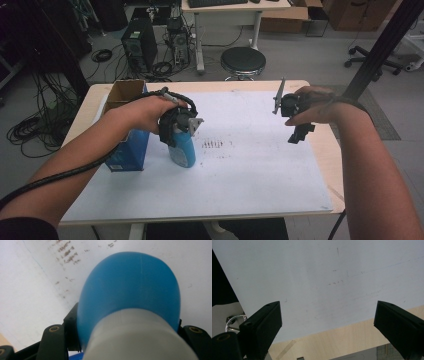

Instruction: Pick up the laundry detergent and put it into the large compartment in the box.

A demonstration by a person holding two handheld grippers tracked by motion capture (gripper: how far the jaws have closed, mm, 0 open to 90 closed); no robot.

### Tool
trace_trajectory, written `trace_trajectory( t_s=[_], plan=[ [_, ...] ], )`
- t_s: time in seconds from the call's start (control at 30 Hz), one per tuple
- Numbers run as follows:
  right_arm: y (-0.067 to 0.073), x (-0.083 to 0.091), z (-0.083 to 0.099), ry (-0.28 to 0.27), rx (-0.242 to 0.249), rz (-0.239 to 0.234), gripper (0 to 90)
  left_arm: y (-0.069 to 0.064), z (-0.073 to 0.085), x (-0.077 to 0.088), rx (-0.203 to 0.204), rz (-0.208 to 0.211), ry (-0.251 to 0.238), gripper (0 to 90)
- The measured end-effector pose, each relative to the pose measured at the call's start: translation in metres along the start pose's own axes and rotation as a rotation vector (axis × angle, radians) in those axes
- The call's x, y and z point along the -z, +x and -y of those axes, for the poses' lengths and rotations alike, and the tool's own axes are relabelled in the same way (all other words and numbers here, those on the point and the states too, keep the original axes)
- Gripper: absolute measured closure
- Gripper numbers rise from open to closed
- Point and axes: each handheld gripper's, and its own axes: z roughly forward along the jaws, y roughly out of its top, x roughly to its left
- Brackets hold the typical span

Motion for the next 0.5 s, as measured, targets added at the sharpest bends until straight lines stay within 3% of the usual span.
trace_trajectory(
  t_s=[0.33, 0.5],
  plan=[
    [0.000, 0.000, 0.000, -0.001, 0.003, 0.000, 7.8, -0.001, -0.001, 0.003, 0.033, 0.039, -0.004, 38.0],
    [0.001, 0.001, 0.001, -0.003, 0.000, 0.004, 7.8, -0.002, 0.000, 0.011, 0.085, 0.049, 0.000, 38.0]
  ],
)
